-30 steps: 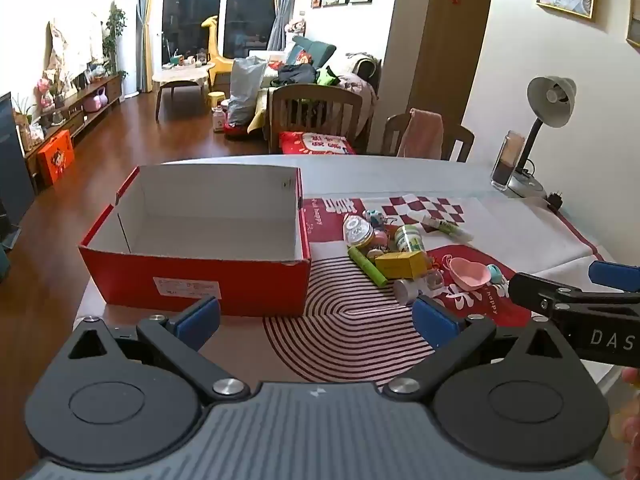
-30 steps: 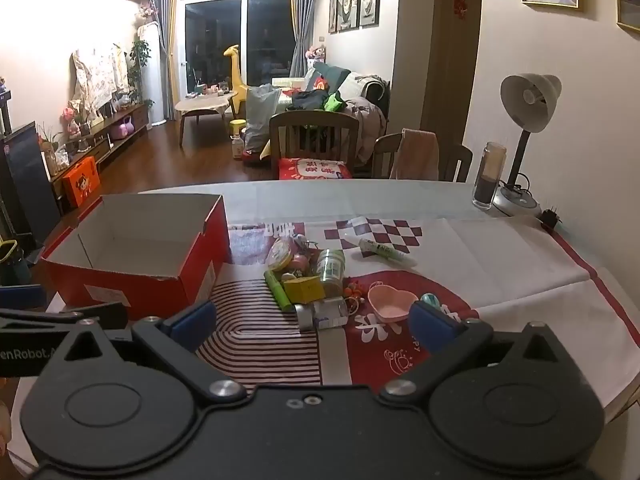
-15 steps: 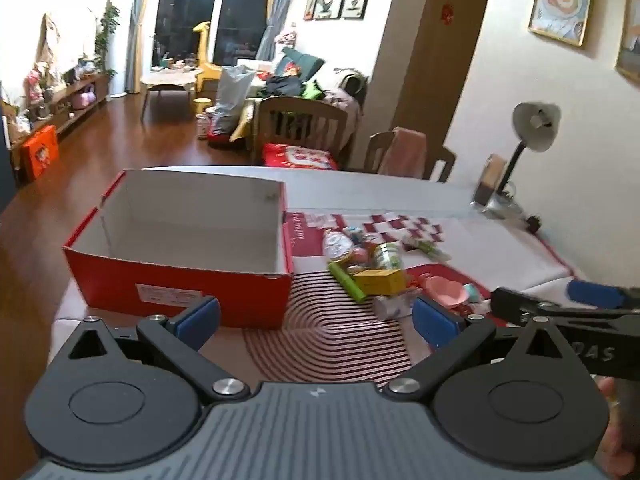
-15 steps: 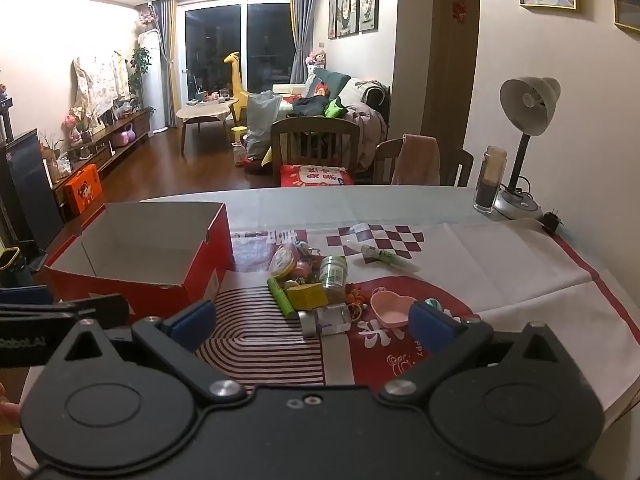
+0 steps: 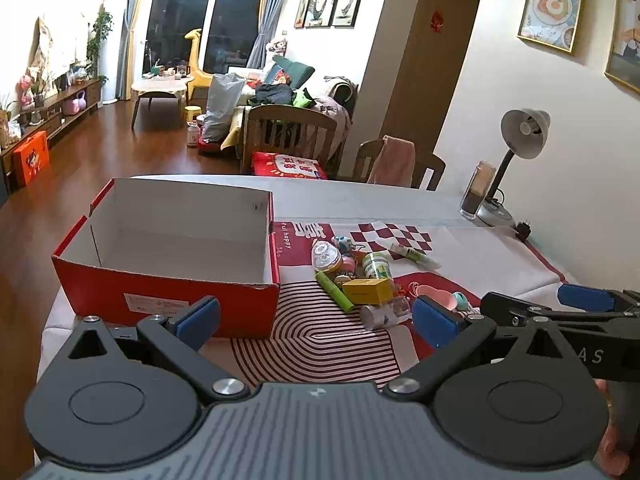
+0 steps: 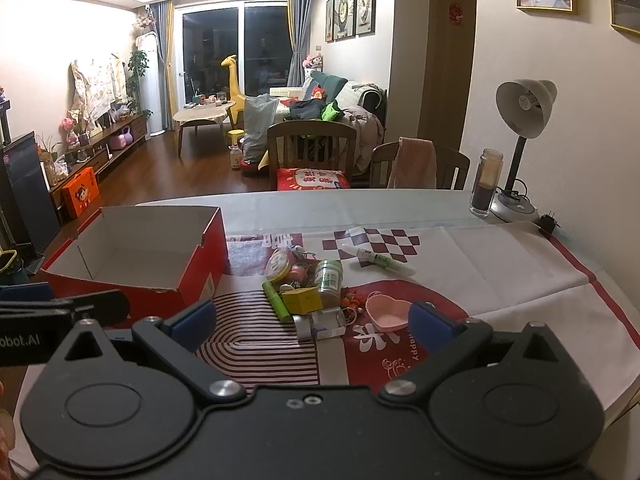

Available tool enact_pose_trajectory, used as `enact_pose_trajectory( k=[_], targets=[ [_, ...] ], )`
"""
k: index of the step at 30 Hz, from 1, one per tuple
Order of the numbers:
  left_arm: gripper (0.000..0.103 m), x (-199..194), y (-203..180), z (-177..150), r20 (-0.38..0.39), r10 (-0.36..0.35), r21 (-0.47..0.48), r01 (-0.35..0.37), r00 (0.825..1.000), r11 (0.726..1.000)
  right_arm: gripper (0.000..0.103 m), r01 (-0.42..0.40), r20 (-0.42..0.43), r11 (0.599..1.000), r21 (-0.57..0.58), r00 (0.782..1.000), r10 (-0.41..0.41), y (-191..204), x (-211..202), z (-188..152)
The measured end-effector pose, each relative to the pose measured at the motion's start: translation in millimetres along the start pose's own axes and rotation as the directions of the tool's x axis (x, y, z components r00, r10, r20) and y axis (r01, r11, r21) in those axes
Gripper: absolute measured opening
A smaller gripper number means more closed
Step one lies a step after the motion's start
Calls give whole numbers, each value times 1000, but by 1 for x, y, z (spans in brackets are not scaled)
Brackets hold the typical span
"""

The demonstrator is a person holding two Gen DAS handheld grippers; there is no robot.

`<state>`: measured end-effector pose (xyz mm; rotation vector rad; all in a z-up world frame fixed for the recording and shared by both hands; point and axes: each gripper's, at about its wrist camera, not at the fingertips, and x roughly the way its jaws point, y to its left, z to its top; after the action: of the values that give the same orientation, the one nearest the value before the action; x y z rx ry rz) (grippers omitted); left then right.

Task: Organize rigid objects
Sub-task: 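Move both tools toward the cluttered items beside the red shoebox, then grasp the yellow box with the left tool while the right tool grasps the teal sharpener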

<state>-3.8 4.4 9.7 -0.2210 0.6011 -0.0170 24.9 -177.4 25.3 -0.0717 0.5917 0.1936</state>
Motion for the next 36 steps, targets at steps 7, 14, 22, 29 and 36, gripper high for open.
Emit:
enact_pose_trajectory(
  k=[7,14,22,29,36],
  targets=[
    [103,8,-6,0,-32,1,-7,-1,999,1000,102,0,-2,1000,9,1000,0,-12,3,-1],
    [103,22,-18,4,-33,20,-22,-21,999,1000,102,-16,6,999,31,1000,15,-35,13,-1],
    [103,46,-40,11,-47,25,-11,-26,999,1000,102,-80,32,997,12,996,80,-56,26,5],
    [103,77,-61,18,-71,37,23,-36,997,999,101,-134,8,991,15,991,133,-88,54,8],
    [103,125,-83,24,-111,56,48,-51,992,998,96,-96,-47,995,-9,994,96,-137,106,-2]
  ],
)
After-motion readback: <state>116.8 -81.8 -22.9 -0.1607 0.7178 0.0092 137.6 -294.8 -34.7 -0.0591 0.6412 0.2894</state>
